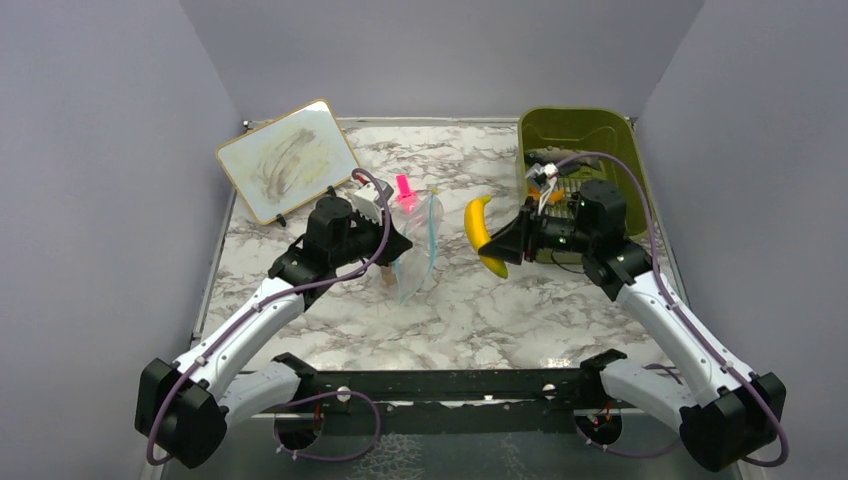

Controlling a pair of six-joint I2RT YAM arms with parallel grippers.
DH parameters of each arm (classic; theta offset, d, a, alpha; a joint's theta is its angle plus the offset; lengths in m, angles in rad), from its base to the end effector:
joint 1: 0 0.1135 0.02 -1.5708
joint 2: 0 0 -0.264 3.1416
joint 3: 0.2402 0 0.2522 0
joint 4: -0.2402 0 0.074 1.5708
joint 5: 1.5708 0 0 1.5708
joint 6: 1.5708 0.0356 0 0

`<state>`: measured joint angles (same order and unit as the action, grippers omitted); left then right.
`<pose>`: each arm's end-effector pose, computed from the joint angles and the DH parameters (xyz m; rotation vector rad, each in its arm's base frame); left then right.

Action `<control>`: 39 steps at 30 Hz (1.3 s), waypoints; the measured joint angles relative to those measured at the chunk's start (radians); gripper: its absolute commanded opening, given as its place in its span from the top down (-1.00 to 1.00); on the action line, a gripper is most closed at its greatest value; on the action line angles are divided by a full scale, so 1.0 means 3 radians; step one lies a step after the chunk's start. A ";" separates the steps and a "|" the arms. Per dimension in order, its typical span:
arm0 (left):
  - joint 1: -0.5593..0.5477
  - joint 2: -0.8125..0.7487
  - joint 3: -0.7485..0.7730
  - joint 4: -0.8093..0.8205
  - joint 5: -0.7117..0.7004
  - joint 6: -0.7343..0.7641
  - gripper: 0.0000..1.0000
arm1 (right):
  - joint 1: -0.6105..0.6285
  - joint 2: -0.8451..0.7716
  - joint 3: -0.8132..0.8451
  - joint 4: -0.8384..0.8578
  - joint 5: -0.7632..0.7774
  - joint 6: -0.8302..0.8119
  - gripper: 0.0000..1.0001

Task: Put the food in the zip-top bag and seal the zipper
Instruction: Place the fake fruit in the zipper food storage bag.

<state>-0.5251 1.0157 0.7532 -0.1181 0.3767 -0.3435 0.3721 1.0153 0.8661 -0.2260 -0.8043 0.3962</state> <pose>0.1946 -0.1279 0.2925 0.4440 1.9936 -0.9273 0.1991 0.1052 0.3246 -0.5445 1.9685 1.2742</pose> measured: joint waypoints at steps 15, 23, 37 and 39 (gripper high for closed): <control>0.0000 0.0109 -0.0010 0.0148 0.0174 -0.0070 1.00 | 0.0518 -0.0140 -0.0697 0.0913 -0.0991 0.0637 0.73; 0.0000 0.0108 -0.0034 0.0167 0.0305 -0.0062 1.00 | 0.0706 0.0092 -0.0725 0.1705 -0.1116 0.1242 0.73; 0.0000 -0.0032 -0.0069 0.0219 0.0449 -0.0060 1.00 | 0.0797 0.0432 -0.1085 0.3391 -0.1081 0.2878 0.73; 0.0000 -0.0046 -0.0069 0.0221 0.0474 -0.0060 1.00 | 0.0807 0.0481 -0.1123 0.3552 -0.1059 0.3003 0.73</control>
<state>-0.5251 1.0019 0.7326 -0.0517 0.5190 -0.3614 0.6144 1.1595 0.5293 0.8394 -1.1221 1.2972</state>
